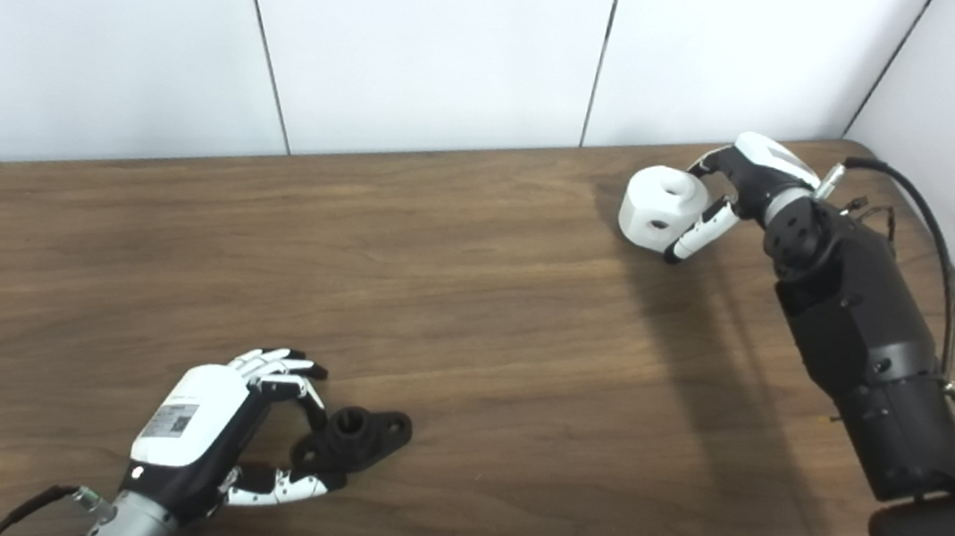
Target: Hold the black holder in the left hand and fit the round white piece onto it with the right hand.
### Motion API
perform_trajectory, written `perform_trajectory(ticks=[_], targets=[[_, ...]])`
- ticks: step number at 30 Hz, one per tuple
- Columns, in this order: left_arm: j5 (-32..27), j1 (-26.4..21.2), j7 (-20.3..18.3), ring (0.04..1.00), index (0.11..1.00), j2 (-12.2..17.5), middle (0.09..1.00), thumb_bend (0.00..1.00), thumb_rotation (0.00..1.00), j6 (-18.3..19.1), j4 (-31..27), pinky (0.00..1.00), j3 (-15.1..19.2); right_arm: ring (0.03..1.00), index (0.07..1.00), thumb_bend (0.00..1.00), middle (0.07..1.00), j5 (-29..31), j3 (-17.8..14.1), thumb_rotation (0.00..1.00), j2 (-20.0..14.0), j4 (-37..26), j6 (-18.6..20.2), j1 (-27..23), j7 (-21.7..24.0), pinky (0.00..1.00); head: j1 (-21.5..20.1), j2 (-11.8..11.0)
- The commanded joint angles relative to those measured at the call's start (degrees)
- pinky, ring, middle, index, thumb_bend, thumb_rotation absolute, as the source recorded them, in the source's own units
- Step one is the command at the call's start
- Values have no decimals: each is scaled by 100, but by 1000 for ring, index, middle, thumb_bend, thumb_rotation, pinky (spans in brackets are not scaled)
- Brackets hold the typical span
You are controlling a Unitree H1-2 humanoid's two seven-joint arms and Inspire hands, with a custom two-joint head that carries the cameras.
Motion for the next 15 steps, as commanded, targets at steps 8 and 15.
perform_trajectory(ticks=[8,15], targets=[[-19,175,-328,870,488,92,790,516,60,12,153,880,-81,909,646,846,878,61,-56,134,-197,-193,-40,-261,-203,880,0,15],[-5,157,-313,867,488,90,789,516,59,-5,201,880,-88,916,614,832,883,156,-58,147,-228,-155,-63,-287,-234,902,-1,6]])
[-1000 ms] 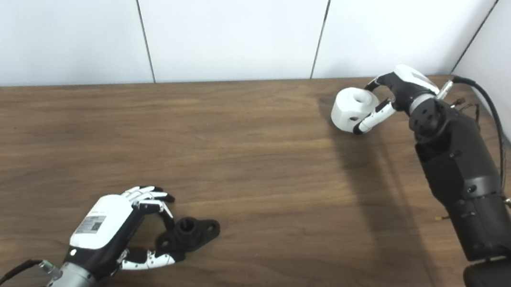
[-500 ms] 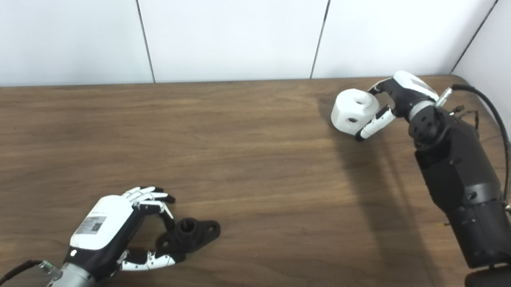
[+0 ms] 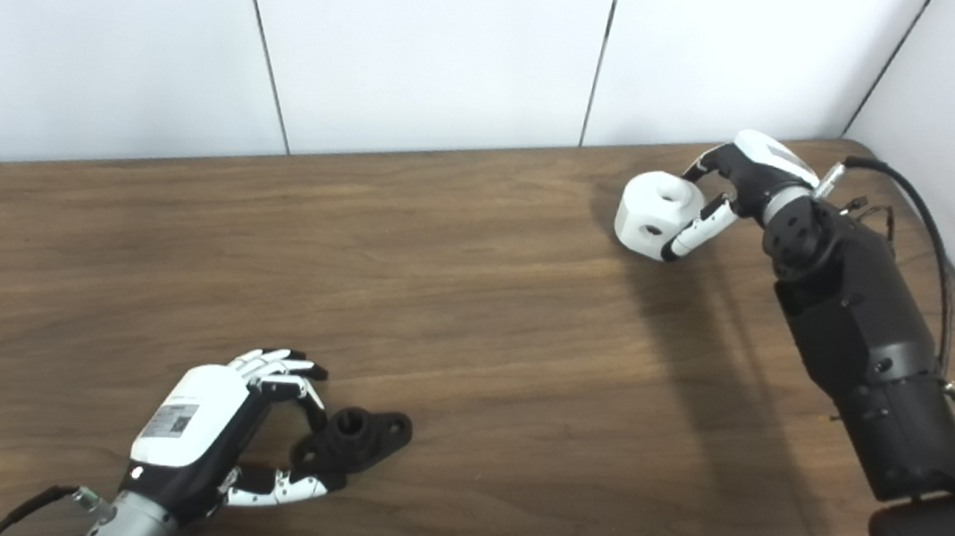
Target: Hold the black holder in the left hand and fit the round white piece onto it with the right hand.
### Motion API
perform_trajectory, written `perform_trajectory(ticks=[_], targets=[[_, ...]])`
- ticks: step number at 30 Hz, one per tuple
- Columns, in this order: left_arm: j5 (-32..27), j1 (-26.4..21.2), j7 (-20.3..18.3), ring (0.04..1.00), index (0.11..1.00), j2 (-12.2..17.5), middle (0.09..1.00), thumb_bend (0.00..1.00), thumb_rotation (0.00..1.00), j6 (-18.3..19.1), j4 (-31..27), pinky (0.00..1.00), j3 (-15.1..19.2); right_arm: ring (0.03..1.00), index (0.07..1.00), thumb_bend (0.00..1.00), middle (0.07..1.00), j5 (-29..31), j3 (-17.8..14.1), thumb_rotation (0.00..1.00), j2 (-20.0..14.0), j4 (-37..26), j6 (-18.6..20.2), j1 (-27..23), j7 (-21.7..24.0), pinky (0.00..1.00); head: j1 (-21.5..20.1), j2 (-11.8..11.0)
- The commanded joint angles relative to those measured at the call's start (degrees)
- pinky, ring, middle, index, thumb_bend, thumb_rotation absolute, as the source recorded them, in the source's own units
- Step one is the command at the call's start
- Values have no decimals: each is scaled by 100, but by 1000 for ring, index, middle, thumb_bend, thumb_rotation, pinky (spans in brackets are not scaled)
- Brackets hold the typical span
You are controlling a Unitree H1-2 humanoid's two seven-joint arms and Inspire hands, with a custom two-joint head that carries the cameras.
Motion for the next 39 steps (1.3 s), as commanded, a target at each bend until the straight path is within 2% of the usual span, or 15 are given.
perform_trajectory(ticks=[1,12,13,15,17,35,39], targets=[[4,157,-310,867,488,86,789,516,59,27,187,880,-99,916,613,832,883,33,-74,148,-232,-131,-55,-283,-156,903,-7,3],[36,158,-371,867,488,84,789,516,59,67,138,876,-108,907,599,805,878,4,-39,155,-246,-108,-23,-308,-154,882,-13,24],[33,156,-363,868,488,83,790,516,59,59,142,876,-108,909,575,749,879,9,-45,153,-241,-100,-25,-307,-167,886,-9,28],[26,153,-358,867,488,83,789,516,59,51,142,874,-107,915,505,562,876,18,-54,144,-236,-97,-39,-300,-193,902,2,28],[19,154,-359,868,488,80,789,516,59,52,138,877,-106,915,495,540,873,40,-67,141,-231,-104,-62,-284,-222,907,2,28],[68,156,-424,872,488,63,791,515,60,101,87,877,-130,889,488,519,848,13,53,133,-315,-240,-189,-240,-301,873,81,84],[64,151,-504,875,488,50,794,515,59,145,43,889,-135,921,489,519,849,-83,94,135,-386,-760,-37,-201,-28,907,150,141]])
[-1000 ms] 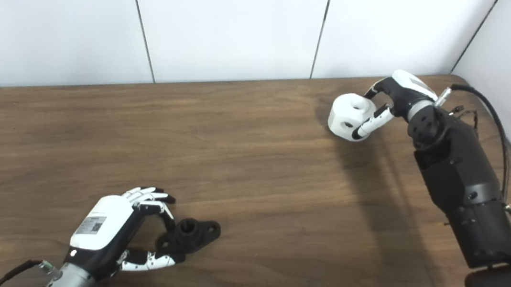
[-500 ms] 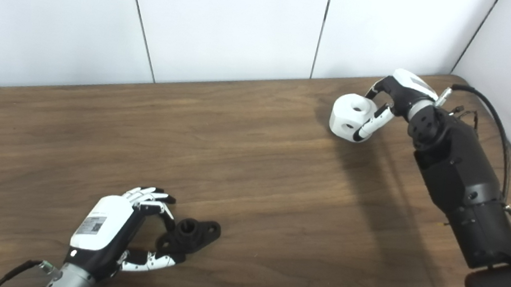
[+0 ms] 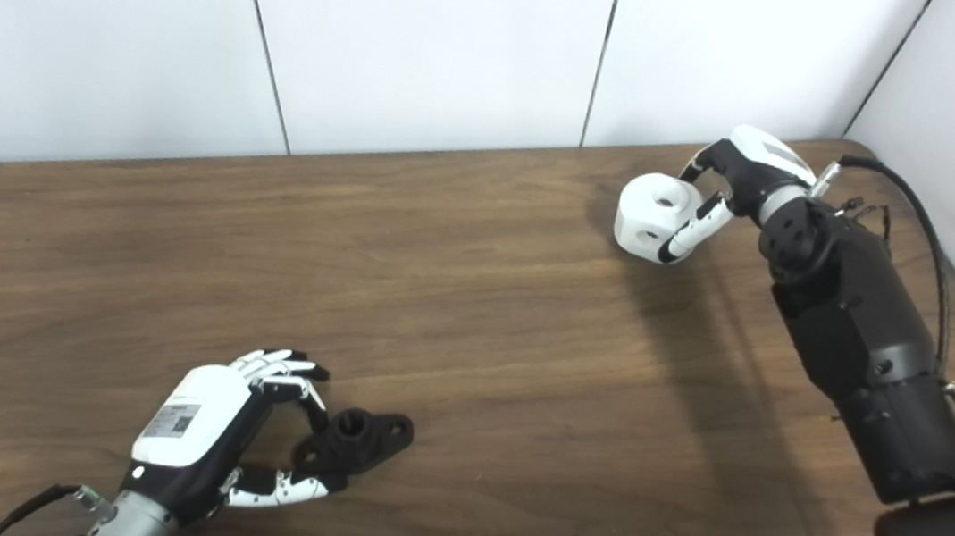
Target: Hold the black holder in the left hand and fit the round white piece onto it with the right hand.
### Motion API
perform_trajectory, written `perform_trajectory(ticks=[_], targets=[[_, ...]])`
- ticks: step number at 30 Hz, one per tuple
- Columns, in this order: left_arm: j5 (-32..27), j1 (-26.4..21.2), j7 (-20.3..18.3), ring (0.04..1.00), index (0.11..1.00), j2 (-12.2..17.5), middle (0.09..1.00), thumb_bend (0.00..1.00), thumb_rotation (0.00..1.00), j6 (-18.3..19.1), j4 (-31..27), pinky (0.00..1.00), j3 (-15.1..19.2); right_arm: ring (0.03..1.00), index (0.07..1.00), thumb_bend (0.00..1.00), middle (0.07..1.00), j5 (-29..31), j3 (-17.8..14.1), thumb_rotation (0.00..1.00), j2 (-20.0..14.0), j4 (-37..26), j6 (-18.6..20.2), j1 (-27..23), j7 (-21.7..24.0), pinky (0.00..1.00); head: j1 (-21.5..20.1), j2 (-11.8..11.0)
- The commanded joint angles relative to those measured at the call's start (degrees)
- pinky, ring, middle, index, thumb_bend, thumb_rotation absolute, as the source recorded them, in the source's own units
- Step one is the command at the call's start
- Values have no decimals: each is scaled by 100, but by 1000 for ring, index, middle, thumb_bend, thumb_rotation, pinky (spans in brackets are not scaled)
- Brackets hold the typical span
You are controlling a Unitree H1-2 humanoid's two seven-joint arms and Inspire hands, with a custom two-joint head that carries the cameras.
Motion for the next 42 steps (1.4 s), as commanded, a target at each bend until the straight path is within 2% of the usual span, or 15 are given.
perform_trajectory(ticks=[1,5,12,19,23,29,35,42], targets=[[43,149,-384,875,488,52,794,515,59,95,109,889,-128,931,489,519,852,-128,-134,134,-238,-530,20,-240,119,914,0,2],[51,129,-402,874,489,64,796,514,61,93,109,885,-135,936,488,520,848,-70,-175,131,-274,-1235,34,-181,460,910,16,-2],[86,103,-430,876,489,47,799,514,62,128,134,890,-169,900,487,520,823,-216,-348,131,-50,-2358,41,-85,1377,888,161,5],[151,73,-483,877,489,-1,799,514,61,228,113,894,-221,914,487,520,825,-552,-136,135,164,-3327,39,34,2084,895,305,82],[191,44,-499,876,489,-14,799,515,61,241,117,889,-252,929,487,521,828,-531,-149,135,394,-3762,39,102,2434,893,342,94],[222,20,-551,878,489,-30,804,514,62,287,105,891,-272,949,486,522,832,-533,-210,133,778,-4256,36,193,2796,925,371,127],[263,15,-557,873,489,-80,799,514,61,312,82,885,-265,950,484,523,829,-517,-167,134,1054,-4630,39,220,2952,984,365,162],[365,-10,-597,868,489,-123,796,515,61,349,68,878,-284,960,484,523,836,-530,-168,134,1361,-4947,40,299,3199,1000,392,235]])
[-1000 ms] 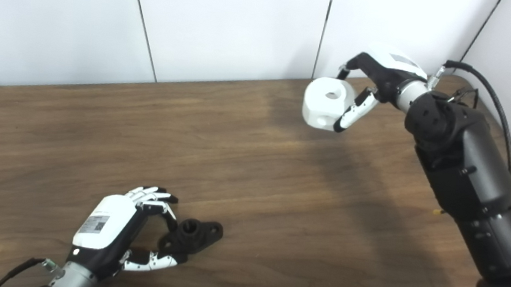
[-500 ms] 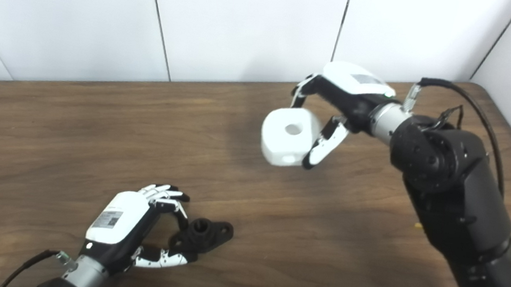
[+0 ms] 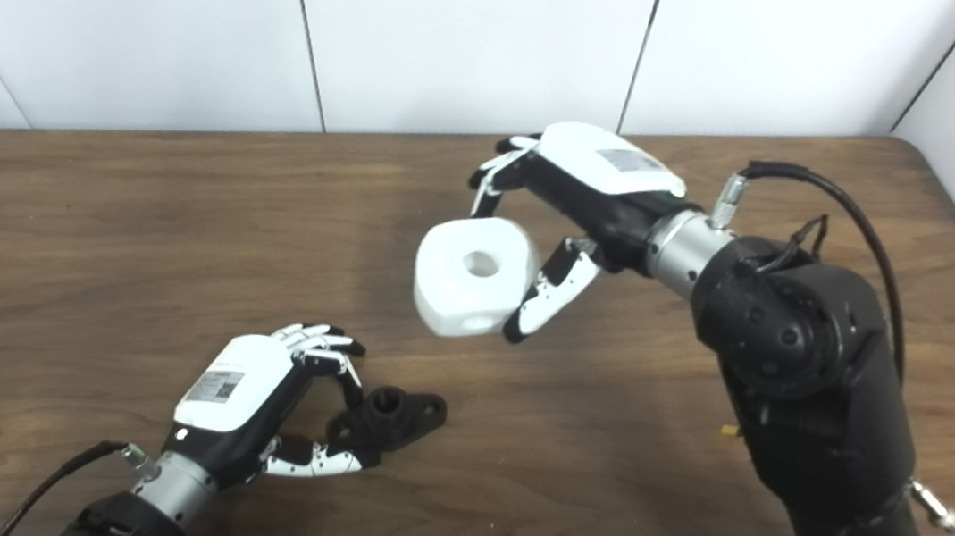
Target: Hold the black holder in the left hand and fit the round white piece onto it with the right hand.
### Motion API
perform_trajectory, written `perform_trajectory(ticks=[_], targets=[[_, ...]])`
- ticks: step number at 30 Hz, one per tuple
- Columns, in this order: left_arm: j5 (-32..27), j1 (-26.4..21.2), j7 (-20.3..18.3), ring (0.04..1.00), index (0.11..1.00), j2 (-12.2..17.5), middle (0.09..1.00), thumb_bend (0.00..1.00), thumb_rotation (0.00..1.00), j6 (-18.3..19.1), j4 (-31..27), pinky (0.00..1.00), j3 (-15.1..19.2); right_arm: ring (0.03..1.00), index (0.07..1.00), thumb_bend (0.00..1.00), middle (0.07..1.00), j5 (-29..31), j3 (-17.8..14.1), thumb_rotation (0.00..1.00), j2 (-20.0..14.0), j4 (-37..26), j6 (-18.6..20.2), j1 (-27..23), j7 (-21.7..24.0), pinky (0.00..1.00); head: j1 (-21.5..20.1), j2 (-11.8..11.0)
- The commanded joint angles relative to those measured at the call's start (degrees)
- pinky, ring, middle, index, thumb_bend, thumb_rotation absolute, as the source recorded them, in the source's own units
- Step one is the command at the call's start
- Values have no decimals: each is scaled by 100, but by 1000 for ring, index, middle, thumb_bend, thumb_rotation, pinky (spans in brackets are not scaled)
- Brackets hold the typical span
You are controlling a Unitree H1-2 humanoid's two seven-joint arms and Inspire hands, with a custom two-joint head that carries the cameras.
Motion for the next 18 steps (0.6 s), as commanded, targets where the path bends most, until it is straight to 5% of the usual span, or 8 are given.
perform_trajectory(ticks=[1,18], targets=[[120,114,-391,868,489,-10,796,515,61,127,116,879,-160,959,484,523,837,-53,-71,134,-25,-234,12,-134,14,1000,12,21],[95,58,-599,874,489,-25,801,513,62,269,-18,896,-188,966,483,524,834,-27,248,134,145,-475,4,-50,180,1000,210,114]])
